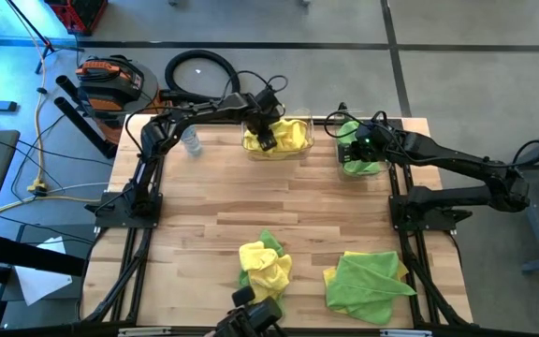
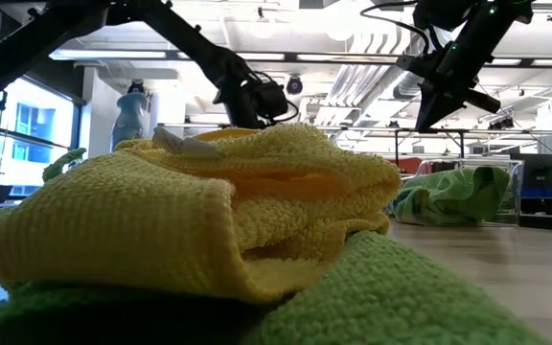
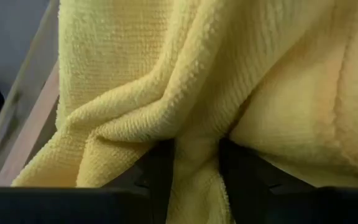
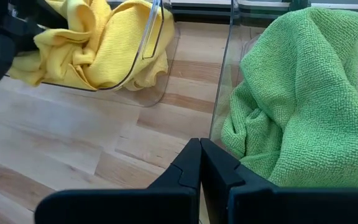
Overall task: Sort microfiber towel by color & place in baskets
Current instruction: Put the left yellow microfiber cloth into the left transparent bin, then put the right green microfiber cloth into the right transparent bin
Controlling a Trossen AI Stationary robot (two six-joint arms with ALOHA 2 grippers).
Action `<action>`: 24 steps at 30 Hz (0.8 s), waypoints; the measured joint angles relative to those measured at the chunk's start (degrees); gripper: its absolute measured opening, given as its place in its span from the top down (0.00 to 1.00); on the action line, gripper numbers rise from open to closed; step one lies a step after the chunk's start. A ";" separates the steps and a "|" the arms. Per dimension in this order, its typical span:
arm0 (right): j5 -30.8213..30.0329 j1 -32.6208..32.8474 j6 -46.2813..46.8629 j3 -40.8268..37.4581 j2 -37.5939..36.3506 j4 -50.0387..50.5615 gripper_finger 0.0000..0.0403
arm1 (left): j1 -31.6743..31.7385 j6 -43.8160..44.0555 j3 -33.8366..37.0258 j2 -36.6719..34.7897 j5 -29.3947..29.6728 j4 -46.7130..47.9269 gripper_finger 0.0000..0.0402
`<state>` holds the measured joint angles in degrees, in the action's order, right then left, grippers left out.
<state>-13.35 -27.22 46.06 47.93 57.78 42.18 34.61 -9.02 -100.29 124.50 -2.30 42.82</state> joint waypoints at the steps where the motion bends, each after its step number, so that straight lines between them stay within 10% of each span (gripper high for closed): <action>1: 0.00 0.00 -0.01 -0.01 0.00 0.00 1.00 | 0.00 0.15 0.42 -0.01 -0.01 -0.33 0.70; 24: -0.04 0.00 -6.85 0.00 0.00 -0.01 1.00 | -2.05 6.14 -2.17 -16.29 1.65 8.65 0.70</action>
<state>-13.40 -27.22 39.21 47.93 57.78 42.17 32.56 -2.88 -102.46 108.20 -0.65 51.47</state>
